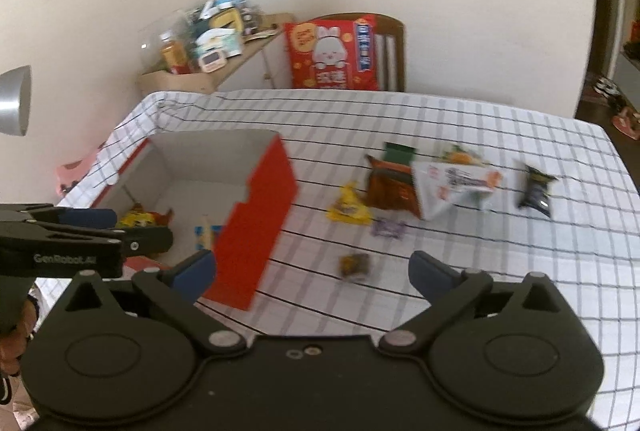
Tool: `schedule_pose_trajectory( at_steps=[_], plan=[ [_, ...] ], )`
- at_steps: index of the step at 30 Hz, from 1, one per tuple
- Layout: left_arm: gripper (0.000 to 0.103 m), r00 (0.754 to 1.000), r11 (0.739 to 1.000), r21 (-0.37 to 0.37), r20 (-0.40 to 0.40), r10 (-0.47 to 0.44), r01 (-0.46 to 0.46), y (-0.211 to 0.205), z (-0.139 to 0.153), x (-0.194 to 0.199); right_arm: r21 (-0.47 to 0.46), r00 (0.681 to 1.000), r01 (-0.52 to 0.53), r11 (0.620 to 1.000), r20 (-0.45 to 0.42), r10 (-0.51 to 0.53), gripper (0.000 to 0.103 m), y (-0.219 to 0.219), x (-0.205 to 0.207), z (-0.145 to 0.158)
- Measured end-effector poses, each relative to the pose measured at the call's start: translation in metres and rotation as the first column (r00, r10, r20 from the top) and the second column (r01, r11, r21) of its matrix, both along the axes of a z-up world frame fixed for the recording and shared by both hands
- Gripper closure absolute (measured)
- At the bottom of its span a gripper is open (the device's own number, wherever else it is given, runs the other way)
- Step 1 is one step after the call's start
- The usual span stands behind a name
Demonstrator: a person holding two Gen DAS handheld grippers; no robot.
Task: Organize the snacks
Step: 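Lift both tools out of the box and back toward the table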
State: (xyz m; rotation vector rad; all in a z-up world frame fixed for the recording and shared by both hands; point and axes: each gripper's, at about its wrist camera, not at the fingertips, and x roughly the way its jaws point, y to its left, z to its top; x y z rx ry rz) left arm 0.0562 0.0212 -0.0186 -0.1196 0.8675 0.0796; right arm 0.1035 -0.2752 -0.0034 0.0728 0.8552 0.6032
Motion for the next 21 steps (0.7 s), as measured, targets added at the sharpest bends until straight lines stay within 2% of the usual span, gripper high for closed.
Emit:
schedule_pose_trajectory(
  at_steps=[1, 2, 12, 21],
  plan=[
    [0.003, 1.000, 1.000, -0.003, -0.002, -0.007, 0.007, -0.005, -0.002, 0.002, 0.002, 1.000, 0.011, 1.000, -0.002, -0.011, 0.000, -0.008, 0.001, -0.003],
    [0.001, 1.000, 1.000, -0.006, -0.005, -0.013, 0.013, -0.011, -0.005, 0.004, 0.001, 1.000, 0.019, 1.000, -0.002, -0.019, 0.000, -0.015, 0.002, -0.005],
    [0.001, 0.999, 1.000, -0.022, -0.053, 0.008, -0.010, -0.061, -0.033, 0.039, -0.019, 0.997, 0.071, 0.997, 0.008, -0.071, 0.000, -0.075, 0.029, -0.029],
    [0.001, 0.987, 0.995, -0.027, -0.135, 0.091, -0.096, -0.089, -0.057, 0.084, -0.084, 0.994, 0.107, 0.991, 0.003, -0.107, 0.000, -0.111, 0.080, -0.052]
  ],
)
